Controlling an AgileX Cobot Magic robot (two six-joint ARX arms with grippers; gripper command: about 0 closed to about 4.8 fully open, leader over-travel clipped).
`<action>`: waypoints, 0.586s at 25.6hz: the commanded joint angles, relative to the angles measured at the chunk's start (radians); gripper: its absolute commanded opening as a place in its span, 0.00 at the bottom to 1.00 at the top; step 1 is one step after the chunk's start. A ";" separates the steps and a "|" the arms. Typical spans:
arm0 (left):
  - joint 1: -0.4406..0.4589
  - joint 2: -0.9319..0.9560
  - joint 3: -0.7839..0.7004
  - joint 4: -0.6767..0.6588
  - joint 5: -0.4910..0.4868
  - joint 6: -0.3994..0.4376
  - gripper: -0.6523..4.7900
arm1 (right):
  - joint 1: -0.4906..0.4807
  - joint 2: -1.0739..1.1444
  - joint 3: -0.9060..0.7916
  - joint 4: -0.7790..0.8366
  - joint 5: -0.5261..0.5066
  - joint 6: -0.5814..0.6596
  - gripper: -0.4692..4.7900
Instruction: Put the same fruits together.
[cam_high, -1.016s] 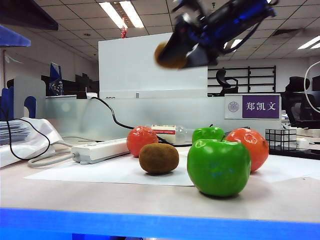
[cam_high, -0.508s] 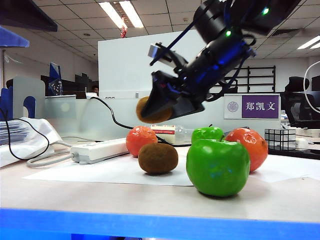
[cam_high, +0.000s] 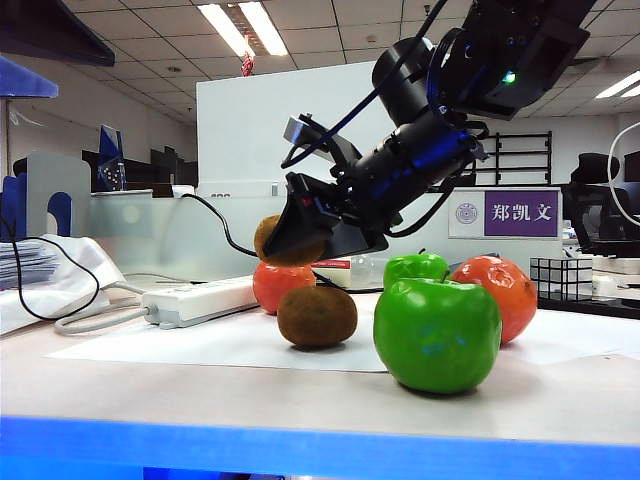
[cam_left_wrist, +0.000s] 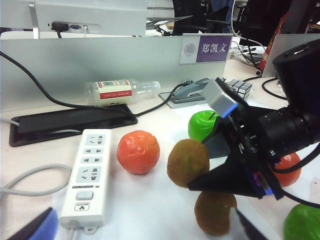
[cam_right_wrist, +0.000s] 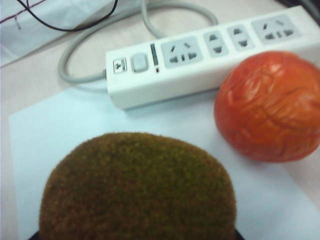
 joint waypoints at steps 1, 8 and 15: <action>0.000 0.000 0.006 0.008 0.000 0.003 0.99 | 0.000 -0.005 0.005 0.055 0.000 0.001 0.08; 0.000 0.000 0.006 0.009 -0.001 0.003 0.99 | -0.001 -0.005 0.005 0.071 0.013 -0.003 0.44; 0.000 0.000 0.006 0.009 -0.003 0.003 0.99 | -0.001 -0.005 0.005 0.059 0.026 -0.002 0.59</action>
